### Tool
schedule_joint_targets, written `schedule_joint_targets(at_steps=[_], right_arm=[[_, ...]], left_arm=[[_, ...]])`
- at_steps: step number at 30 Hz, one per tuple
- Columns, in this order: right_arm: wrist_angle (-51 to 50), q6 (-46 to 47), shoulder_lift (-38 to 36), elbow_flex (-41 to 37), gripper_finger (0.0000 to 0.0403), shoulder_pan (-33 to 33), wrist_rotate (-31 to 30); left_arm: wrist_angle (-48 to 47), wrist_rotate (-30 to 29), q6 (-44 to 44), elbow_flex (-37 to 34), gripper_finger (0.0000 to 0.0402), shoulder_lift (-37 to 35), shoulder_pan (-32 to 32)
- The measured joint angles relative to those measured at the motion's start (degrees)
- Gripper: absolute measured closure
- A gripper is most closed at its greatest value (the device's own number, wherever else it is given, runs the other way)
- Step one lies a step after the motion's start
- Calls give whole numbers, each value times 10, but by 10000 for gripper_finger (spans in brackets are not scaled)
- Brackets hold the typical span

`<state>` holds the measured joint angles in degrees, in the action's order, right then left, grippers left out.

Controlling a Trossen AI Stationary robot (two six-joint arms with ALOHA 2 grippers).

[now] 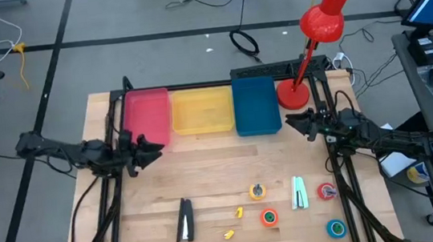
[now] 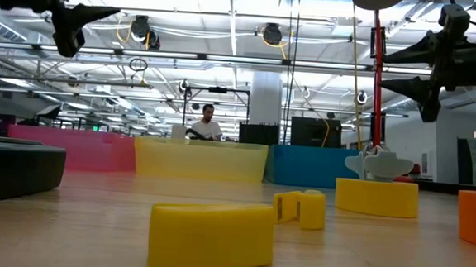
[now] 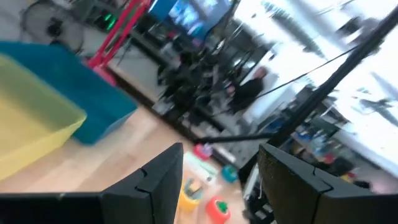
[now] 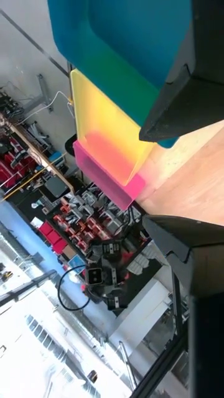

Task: Pick and place Stapler, Stapler remover, tape
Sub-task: Put the black large stapler into the blue bin

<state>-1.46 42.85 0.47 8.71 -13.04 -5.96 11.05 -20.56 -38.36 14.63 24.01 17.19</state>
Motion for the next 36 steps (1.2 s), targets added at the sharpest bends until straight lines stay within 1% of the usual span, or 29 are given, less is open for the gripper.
schedule_joint_targets(at_steps=[5,9,10,12,14,17,19,21,23,25,27,29,32,36], right_arm=[[0,0,0,0,206,0,0],[0,0,0,0,206,0,0],[0,0,0,0,206,0,0],[0,0,0,0,206,0,0],[0,0,0,0,206,0,0],[0,-3,0,0,206,0,0],[0,-5,0,0,206,0,0],[0,-5,0,0,206,0,0],[-1,-5,0,0,206,0,0],[0,-7,0,0,206,0,0],[-1,-14,0,0,206,0,0],[-1,-25,0,0,206,0,0],[0,-40,0,0,206,0,0],[0,-62,0,0,206,0,-2]], left_arm=[[-107,-10,-79,104,195,132,13],[-207,-9,-192,196,195,244,26],[-226,-4,-221,218,195,272,29],[-234,20,-261,250,195,319,34],[-200,47,-280,268,194,358,35],[-97,77,-273,274,194,401,35],[-25,73,-273,274,195,427,35],[29,73,-301,274,194,448,31],[50,73,-348,274,195,462,28],[36,44,-373,280,195,475,39],[-40,9,-404,309,195,490,54],[-160,-4,-436,362,195,510,63],[-364,-8,-488,462,195,556,75],[-595,12,-549,595,195,635,81]])
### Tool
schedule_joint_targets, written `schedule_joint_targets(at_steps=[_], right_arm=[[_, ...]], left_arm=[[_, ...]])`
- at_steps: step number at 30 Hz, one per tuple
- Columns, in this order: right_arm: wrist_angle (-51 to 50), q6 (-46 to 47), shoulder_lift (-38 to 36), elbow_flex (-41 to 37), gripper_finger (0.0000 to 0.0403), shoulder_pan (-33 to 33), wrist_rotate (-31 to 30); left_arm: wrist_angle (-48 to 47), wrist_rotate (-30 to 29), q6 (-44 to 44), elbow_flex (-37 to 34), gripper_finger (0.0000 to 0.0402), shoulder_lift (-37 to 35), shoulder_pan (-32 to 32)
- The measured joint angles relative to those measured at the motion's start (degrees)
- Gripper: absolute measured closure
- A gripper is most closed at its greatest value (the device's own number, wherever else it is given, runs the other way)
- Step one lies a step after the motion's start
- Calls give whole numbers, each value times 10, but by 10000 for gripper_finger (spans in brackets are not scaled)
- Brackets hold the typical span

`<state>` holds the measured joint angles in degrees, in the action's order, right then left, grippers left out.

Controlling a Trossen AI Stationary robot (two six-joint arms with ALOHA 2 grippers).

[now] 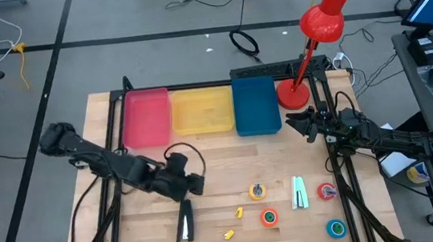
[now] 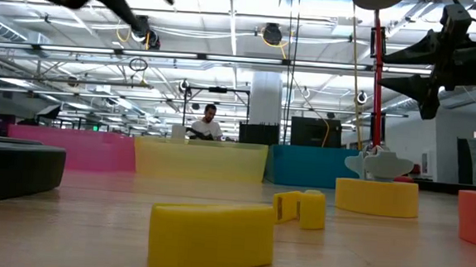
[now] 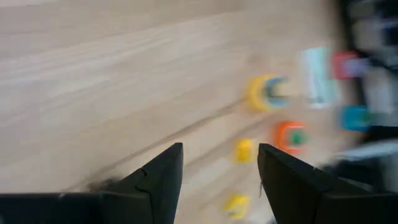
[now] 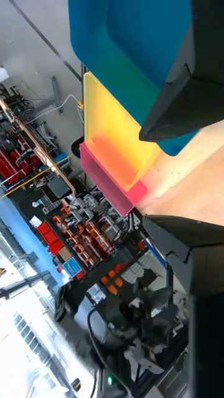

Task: Pick and place Stapler, Stapler remover, tape
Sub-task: Put the black large stapler into the blue bin

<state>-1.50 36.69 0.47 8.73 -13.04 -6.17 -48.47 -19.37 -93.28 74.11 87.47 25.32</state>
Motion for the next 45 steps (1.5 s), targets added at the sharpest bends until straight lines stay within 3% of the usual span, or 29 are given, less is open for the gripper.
schedule_joint_targets(at_steps=[5,14,23,35,39,45], right_arm=[[0,-3,0,0,206,0,0],[0,-3,0,0,206,0,0],[0,-7,0,0,206,0,0],[0,-31,0,0,206,0,0],[0,-31,0,0,206,0,2],[0,-31,0,0,206,0,2]], left_arm=[[-160,78,-69,91,194,95,-3],[-162,189,-139,102,195,173,3],[-160,167,-147,102,195,180,18],[-160,182,-213,102,190,180,25],[-160,184,-215,102,158,180,28],[-155,166,-211,102,73,180,30]])
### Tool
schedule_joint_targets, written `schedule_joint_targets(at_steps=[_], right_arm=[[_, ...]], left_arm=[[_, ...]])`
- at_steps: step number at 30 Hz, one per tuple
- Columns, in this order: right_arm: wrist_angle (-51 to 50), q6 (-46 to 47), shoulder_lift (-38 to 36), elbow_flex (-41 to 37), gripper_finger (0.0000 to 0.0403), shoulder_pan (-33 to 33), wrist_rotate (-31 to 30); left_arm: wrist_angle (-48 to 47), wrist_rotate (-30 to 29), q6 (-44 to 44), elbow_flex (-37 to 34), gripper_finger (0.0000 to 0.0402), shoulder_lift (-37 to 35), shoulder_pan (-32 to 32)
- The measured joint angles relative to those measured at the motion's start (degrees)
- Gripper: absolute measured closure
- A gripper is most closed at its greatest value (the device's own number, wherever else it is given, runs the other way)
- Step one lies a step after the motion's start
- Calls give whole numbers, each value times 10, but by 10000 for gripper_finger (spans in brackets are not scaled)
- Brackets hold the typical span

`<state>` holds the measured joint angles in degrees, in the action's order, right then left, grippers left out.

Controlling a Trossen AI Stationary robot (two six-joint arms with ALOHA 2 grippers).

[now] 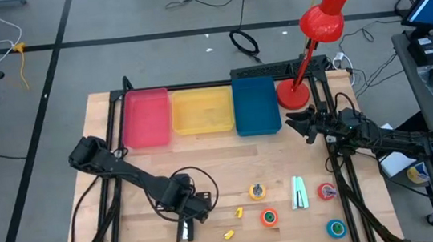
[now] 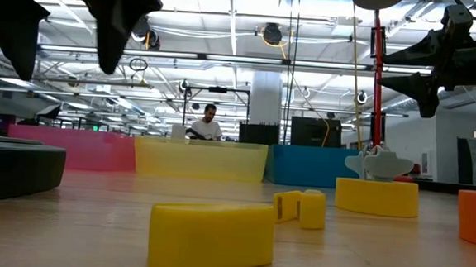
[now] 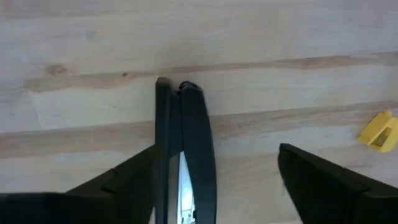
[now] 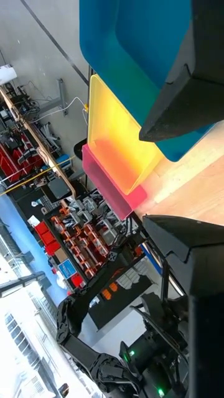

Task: Pick and place Stapler, Stapler remover, tape
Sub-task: Put the black large stapler into the blue bin

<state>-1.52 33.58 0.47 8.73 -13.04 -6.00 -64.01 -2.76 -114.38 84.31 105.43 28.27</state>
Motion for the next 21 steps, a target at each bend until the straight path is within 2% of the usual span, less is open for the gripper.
schedule_joint_targets(at_steps=[5,9,15,21], right_arm=[[0,0,0,0,206,0,0],[0,0,0,0,206,0,0],[0,0,0,0,206,0,0],[0,0,0,0,206,0,-2]], left_arm=[[11,-11,0,0,27,0,0],[11,4,-23,0,7,9,0],[23,63,-33,0,8,46,0],[23,59,-48,-1,9,56,-1]])
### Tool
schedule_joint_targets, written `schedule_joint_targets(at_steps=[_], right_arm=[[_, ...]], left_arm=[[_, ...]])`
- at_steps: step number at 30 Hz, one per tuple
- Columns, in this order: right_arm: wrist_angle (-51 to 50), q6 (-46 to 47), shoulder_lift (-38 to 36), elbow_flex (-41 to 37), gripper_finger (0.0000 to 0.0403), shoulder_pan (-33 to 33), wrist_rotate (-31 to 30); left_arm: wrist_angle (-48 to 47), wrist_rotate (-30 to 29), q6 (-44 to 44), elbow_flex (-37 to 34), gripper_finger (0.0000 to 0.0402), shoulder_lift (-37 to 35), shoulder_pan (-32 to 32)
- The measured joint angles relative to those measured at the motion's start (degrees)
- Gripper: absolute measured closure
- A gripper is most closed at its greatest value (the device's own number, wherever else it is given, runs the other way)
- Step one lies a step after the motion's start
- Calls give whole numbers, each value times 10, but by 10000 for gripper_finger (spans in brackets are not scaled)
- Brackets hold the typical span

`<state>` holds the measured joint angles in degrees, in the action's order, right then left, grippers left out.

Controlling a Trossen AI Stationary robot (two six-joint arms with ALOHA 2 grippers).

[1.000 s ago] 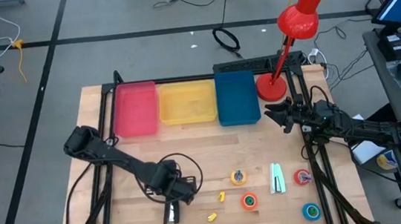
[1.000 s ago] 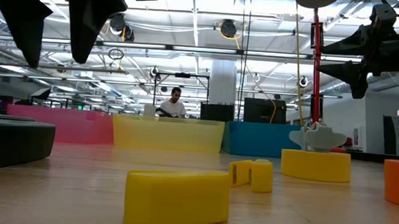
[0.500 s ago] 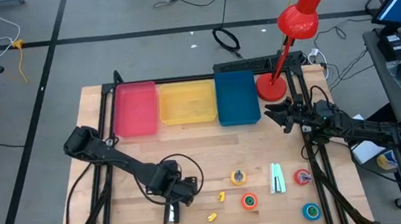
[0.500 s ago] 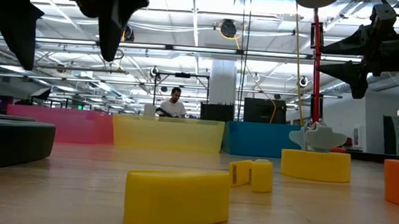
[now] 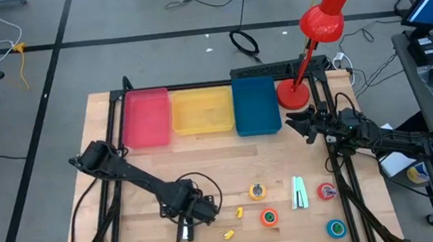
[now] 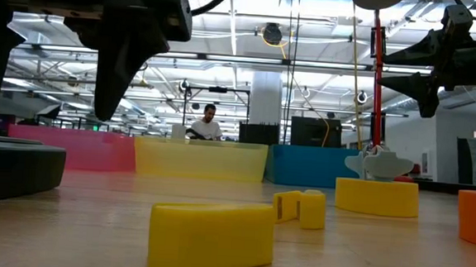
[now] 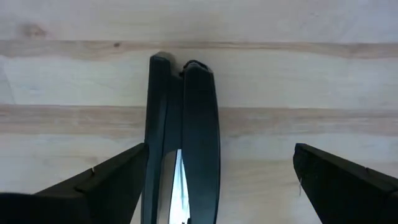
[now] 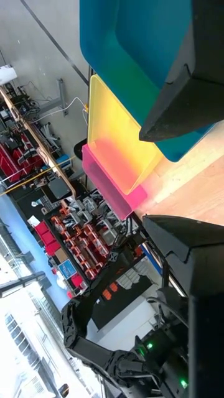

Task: Pick and place Stapler, Stapler remover, tape
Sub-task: Put the black large stapler into the blue bin

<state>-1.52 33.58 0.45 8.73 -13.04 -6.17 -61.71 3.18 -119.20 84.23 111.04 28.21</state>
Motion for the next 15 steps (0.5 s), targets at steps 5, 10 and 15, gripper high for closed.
schedule_joint_targets(at_steps=[5,10,15], right_arm=[[0,0,0,0,206,0,0],[0,0,0,0,206,0,0],[0,-2,0,0,206,0,0]], left_arm=[[0,34,2,0,9,18,-2],[16,78,5,0,9,40,0],[20,94,5,0,9,57,4]])
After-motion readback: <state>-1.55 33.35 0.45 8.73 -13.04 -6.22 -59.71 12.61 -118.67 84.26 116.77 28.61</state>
